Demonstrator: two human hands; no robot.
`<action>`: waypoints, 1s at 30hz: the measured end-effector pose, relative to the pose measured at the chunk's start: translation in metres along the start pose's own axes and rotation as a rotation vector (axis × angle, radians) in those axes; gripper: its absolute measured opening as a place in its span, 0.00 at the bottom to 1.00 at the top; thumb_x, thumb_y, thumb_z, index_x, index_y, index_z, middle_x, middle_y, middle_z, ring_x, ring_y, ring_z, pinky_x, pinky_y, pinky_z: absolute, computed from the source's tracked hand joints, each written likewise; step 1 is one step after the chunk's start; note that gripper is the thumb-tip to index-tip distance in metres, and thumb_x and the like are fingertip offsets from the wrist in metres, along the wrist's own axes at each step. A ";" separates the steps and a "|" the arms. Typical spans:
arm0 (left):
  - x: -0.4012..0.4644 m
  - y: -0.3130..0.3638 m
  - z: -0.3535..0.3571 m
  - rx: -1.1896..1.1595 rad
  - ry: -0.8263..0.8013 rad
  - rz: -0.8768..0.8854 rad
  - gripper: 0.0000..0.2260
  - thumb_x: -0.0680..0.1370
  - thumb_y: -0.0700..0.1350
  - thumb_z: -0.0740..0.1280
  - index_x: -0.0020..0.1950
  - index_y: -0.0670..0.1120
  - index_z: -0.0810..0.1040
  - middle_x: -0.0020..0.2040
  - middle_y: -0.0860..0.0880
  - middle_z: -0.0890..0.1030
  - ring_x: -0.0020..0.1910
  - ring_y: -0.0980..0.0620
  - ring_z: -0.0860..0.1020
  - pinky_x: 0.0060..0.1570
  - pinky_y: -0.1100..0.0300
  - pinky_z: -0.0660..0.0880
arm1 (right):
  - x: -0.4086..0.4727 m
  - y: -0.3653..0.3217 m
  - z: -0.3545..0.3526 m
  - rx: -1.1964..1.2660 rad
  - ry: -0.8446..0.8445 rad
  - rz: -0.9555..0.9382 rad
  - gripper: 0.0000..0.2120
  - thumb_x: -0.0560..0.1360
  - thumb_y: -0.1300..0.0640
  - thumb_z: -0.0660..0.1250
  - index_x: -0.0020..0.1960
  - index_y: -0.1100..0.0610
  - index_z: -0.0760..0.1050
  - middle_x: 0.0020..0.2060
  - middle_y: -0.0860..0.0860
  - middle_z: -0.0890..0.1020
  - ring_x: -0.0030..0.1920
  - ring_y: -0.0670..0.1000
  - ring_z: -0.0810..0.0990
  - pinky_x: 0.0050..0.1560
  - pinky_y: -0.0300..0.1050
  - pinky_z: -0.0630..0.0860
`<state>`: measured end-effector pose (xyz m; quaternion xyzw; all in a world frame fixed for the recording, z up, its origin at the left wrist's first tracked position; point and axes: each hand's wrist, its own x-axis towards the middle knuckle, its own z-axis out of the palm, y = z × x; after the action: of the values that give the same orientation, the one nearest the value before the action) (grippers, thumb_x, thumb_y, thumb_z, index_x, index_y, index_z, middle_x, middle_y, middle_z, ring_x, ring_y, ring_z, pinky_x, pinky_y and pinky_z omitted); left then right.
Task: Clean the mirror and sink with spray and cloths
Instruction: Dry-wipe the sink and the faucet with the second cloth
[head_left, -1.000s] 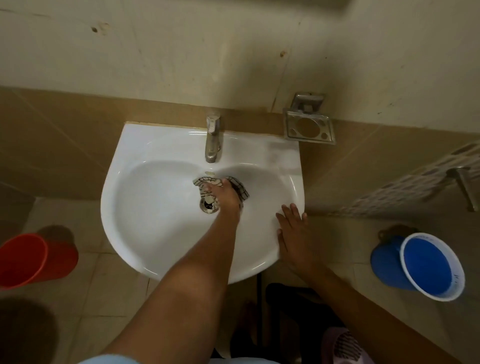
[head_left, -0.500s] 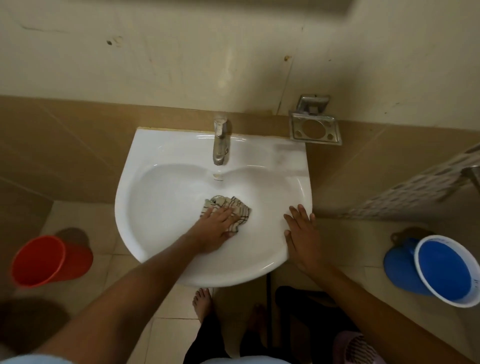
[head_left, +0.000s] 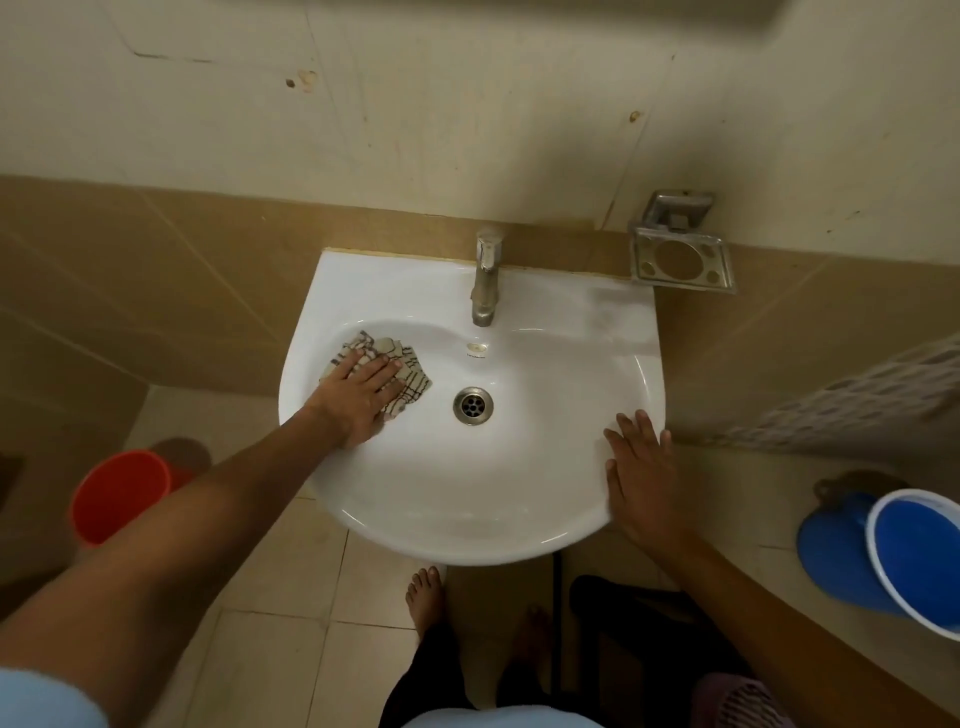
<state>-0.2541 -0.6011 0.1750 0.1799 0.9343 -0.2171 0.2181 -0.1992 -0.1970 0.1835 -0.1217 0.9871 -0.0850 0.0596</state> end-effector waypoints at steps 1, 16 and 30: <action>-0.006 0.006 0.000 -0.030 -0.017 -0.037 0.27 0.83 0.57 0.46 0.81 0.51 0.49 0.82 0.48 0.46 0.80 0.48 0.44 0.77 0.42 0.38 | 0.001 0.001 0.001 -0.003 -0.007 0.000 0.25 0.78 0.54 0.46 0.67 0.62 0.72 0.70 0.60 0.70 0.75 0.60 0.60 0.73 0.63 0.54; 0.032 0.184 -0.057 -0.877 -0.193 -0.103 0.27 0.83 0.61 0.47 0.81 0.54 0.48 0.82 0.50 0.42 0.80 0.47 0.39 0.73 0.38 0.34 | -0.003 0.009 -0.010 0.022 -0.042 -0.111 0.34 0.77 0.47 0.36 0.71 0.61 0.67 0.74 0.58 0.64 0.77 0.58 0.54 0.75 0.55 0.43; -0.073 0.178 -0.067 -1.046 -0.095 0.171 0.26 0.83 0.61 0.53 0.80 0.54 0.58 0.77 0.51 0.65 0.76 0.50 0.62 0.76 0.49 0.57 | -0.005 0.006 -0.016 0.018 -0.044 -0.089 0.21 0.83 0.54 0.50 0.73 0.60 0.65 0.75 0.56 0.62 0.78 0.55 0.51 0.76 0.57 0.45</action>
<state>-0.1379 -0.4362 0.2066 0.1127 0.8887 0.2887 0.3379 -0.1977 -0.1877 0.1988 -0.1667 0.9784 -0.0940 0.0785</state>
